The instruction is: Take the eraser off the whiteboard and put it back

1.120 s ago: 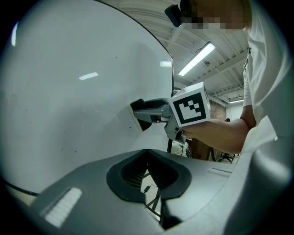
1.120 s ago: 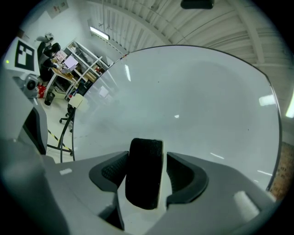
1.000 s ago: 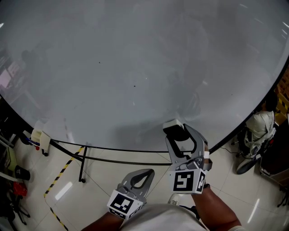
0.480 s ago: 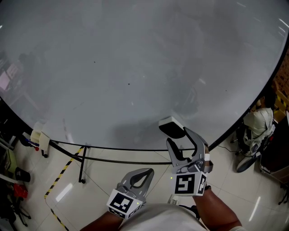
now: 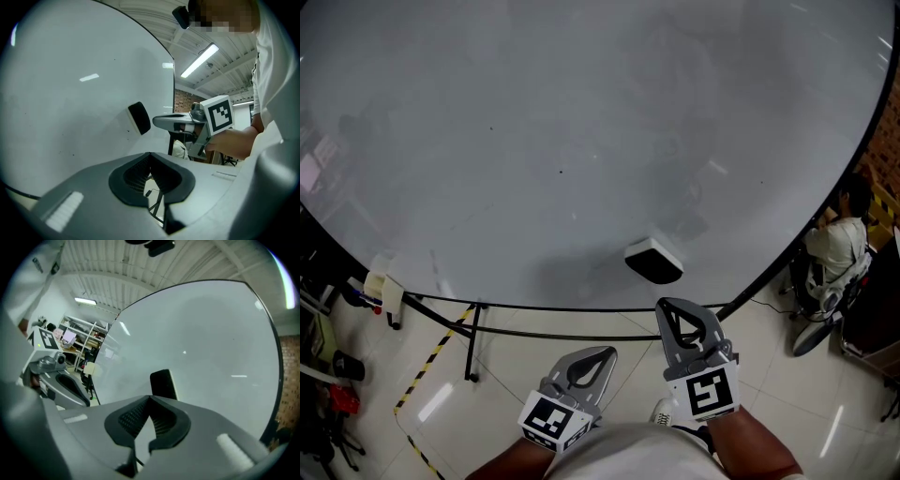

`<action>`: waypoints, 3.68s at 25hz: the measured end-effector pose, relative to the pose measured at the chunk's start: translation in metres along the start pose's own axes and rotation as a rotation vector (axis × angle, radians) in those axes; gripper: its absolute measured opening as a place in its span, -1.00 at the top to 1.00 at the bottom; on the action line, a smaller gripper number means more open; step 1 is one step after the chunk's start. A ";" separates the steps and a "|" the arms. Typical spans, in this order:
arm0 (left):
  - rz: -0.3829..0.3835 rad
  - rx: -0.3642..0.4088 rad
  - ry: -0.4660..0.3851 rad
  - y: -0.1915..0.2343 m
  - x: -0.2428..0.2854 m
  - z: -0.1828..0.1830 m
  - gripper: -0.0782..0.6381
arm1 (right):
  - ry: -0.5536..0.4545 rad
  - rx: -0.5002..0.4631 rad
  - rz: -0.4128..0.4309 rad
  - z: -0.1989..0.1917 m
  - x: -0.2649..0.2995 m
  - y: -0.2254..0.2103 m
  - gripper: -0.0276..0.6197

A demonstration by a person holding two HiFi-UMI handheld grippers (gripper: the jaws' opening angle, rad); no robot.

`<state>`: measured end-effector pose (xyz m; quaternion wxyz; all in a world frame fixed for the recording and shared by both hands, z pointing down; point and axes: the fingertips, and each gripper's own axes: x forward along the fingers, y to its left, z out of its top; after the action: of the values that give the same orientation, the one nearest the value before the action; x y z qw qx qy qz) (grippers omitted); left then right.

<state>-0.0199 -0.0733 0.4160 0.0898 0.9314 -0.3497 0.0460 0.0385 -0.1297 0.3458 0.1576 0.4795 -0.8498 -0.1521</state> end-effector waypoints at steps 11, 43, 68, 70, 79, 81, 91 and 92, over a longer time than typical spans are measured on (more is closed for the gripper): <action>0.007 0.025 -0.009 -0.004 0.003 0.007 0.73 | -0.020 0.246 0.068 -0.023 -0.026 0.009 0.91; -0.057 0.065 -0.011 -0.002 -0.002 0.009 0.73 | 0.001 0.463 0.114 -0.051 -0.061 0.027 0.91; 0.033 0.050 0.015 -0.059 0.011 0.003 0.73 | -0.007 0.418 0.156 -0.063 -0.118 0.016 0.91; 0.057 0.024 0.015 -0.069 0.016 0.001 0.73 | -0.022 0.416 0.184 -0.066 -0.126 0.010 0.91; 0.063 0.036 0.029 -0.098 0.010 -0.011 0.73 | -0.037 0.394 0.190 -0.065 -0.152 0.003 0.91; 0.035 0.048 0.032 -0.096 0.005 -0.010 0.73 | -0.035 0.401 0.161 -0.063 -0.151 0.008 0.91; -0.086 0.051 0.040 -0.073 -0.032 -0.015 0.73 | 0.014 0.443 0.021 -0.056 -0.143 0.052 0.91; -0.092 0.056 0.039 -0.071 -0.034 -0.015 0.73 | 0.017 0.441 0.012 -0.056 -0.143 0.054 0.91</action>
<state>0.0017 0.0042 0.4159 0.0725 0.9475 -0.3035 0.0696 0.0905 0.0144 0.4016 0.0570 0.4984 -0.8640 0.0426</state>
